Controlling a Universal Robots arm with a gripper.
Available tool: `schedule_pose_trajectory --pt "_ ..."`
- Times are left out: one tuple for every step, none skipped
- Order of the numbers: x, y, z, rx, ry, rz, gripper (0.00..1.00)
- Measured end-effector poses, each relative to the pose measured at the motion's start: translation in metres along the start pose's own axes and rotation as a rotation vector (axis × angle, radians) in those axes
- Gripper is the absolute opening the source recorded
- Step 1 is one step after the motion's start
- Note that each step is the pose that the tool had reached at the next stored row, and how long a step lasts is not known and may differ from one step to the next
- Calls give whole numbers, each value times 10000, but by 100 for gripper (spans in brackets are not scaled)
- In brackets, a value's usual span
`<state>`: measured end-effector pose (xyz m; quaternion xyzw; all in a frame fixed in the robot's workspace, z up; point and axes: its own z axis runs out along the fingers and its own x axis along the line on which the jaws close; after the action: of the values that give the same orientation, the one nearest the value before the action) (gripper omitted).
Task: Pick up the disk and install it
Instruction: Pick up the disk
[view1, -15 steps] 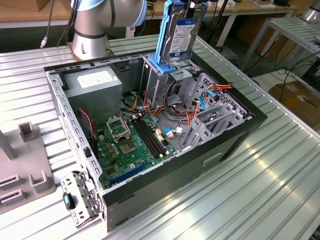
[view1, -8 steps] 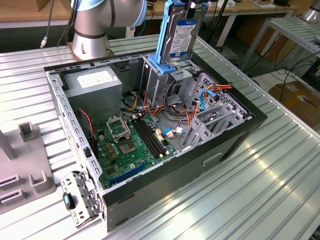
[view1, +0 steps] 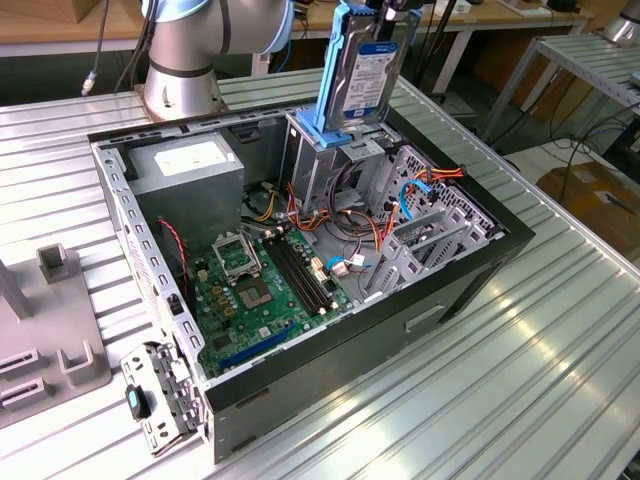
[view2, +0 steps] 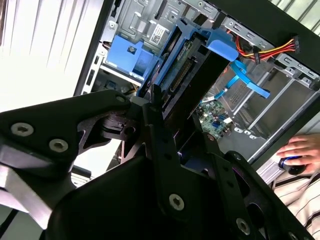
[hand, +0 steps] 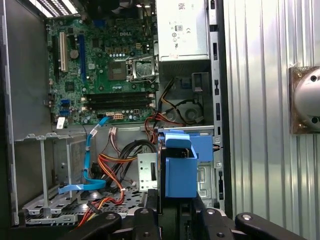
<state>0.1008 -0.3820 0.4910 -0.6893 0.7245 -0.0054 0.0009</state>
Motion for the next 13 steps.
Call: schedule_pose_trajectory --pt "14 -1 0 0 0 0 35" --pt "24 -1 0 0 1 0 35" --pt "38 -2 0 0 1 0 35" --pt "50 -2 0 0 3 0 35" --pt "57 -3 0 0 4 0 35" --pt "64 -3 0 0 5 0 35" --pt "71 -4 0 0 5 0 35" --pt "78 -4 1 0 5 0 35" --pt "87 -4 1 0 7 0 35" --pt "92 -5 0 0 8 0 35" --pt "101 -5 0 1 10 0 35" --pt "108 -5 1 1 10 0 35" --pt "111 -6 1 1 10 0 35"
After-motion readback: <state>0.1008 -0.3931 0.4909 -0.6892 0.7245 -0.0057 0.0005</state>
